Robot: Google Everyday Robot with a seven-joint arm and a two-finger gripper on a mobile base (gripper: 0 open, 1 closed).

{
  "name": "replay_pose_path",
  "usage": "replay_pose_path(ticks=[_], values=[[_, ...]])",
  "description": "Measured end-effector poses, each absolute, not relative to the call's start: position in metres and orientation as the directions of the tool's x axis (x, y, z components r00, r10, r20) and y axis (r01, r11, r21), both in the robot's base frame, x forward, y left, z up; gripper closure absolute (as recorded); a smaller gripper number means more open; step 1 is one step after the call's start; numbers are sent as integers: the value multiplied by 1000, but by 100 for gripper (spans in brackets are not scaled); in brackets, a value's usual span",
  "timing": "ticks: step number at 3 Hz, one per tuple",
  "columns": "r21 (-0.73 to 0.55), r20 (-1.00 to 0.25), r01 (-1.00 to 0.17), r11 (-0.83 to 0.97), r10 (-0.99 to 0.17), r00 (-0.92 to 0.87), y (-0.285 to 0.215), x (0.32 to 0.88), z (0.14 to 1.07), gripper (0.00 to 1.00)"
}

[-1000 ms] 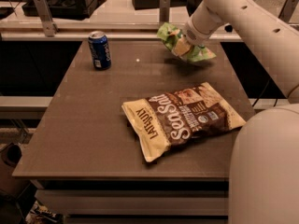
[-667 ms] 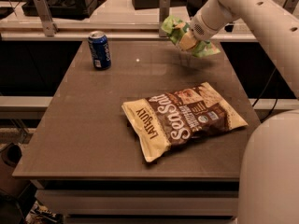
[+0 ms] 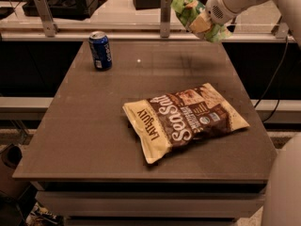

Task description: Pick green rice chip bag

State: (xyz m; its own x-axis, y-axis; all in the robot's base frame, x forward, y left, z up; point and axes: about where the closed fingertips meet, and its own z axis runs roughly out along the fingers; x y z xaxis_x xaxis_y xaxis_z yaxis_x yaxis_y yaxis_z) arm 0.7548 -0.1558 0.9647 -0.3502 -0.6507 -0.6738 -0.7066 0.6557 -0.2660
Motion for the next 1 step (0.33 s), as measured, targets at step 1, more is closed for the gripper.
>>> replay_pose_path(ticks=[1], values=[[-266,-674,-707,655,-651,-349,-156,755,965,100]])
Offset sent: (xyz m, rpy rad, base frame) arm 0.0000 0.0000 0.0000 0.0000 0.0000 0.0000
